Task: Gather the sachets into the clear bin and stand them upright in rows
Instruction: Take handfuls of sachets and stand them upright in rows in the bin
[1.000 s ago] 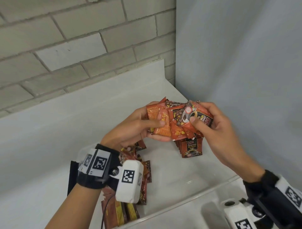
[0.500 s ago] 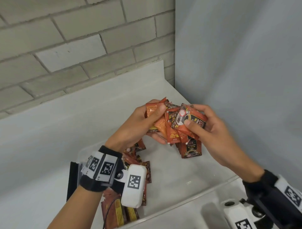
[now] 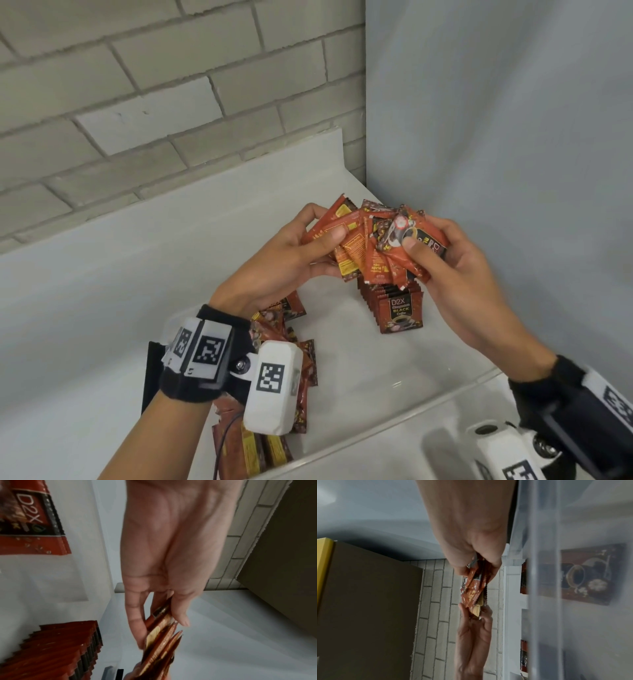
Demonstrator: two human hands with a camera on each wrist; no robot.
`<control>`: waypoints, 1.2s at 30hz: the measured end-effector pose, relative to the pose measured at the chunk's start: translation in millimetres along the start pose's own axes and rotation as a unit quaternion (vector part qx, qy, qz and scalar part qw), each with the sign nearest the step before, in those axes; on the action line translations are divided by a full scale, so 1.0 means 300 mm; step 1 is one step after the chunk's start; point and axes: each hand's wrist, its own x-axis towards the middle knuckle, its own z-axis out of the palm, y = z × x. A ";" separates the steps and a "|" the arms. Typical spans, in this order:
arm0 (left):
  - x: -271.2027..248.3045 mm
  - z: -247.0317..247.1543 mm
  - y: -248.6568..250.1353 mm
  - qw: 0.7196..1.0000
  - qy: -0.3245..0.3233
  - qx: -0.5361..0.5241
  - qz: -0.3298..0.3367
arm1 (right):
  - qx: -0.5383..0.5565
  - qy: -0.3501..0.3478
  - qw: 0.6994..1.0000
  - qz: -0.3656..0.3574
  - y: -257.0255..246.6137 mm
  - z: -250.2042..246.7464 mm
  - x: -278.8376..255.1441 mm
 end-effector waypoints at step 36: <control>0.024 0.028 0.039 0.984 -0.009 0.176 0.006 | 0.047 -0.013 0.996 0.069 -0.081 0.017 -0.010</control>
